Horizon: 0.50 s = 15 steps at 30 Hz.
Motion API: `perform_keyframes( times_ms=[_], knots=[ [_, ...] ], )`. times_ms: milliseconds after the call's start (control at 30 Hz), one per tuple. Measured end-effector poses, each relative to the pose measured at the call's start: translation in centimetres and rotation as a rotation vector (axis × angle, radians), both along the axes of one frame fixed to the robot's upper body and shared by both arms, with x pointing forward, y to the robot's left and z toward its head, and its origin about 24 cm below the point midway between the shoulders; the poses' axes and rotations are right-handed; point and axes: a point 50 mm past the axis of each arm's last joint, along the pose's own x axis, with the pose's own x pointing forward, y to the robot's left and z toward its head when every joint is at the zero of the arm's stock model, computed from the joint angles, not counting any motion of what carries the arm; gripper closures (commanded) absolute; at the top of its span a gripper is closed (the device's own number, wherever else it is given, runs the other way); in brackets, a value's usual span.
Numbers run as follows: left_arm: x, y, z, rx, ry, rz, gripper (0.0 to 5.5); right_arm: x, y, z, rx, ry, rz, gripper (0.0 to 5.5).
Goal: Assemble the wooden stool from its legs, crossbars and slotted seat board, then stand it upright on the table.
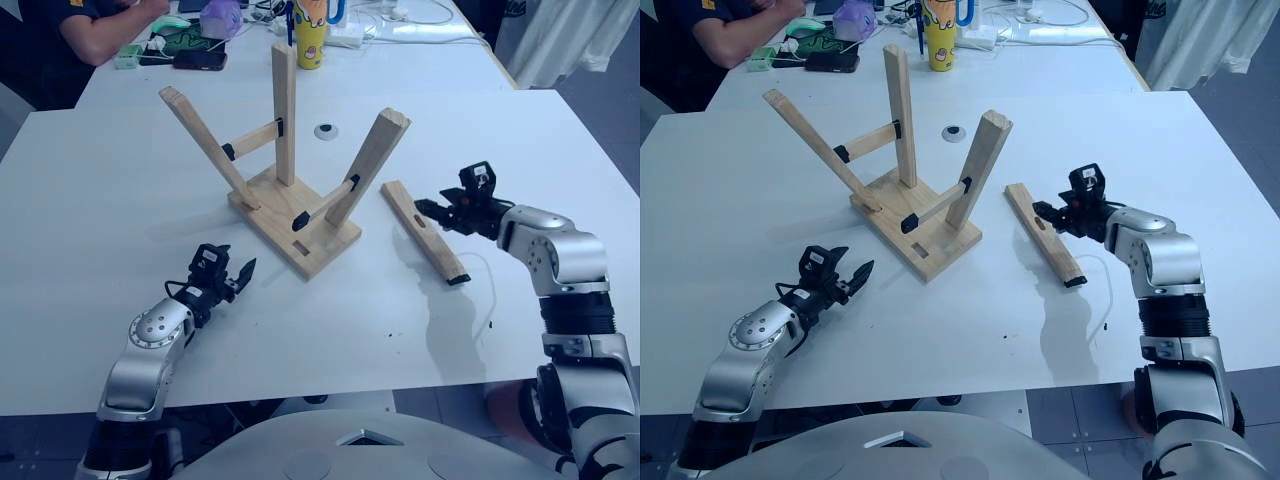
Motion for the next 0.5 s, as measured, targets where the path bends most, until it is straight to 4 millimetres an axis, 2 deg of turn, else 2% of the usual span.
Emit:
perform_keyframes(
  times_ms=[133,233,500],
  knots=[
    [0.0,0.0,0.0,0.001,-0.002,0.007,2.46,-0.8,0.2,-1.0,-0.024,0.057,0.015,1.09],
    [0.0,-0.1,0.0,-0.001,-0.004,0.013,2.46,-1.2,-0.1,-1.8,-0.064,0.088,0.006,1.09],
    [0.0,-0.4,-0.1,-0.014,-0.009,0.016,2.46,-1.3,-0.4,-2.8,-0.107,0.106,-0.001,2.31]
  ],
)
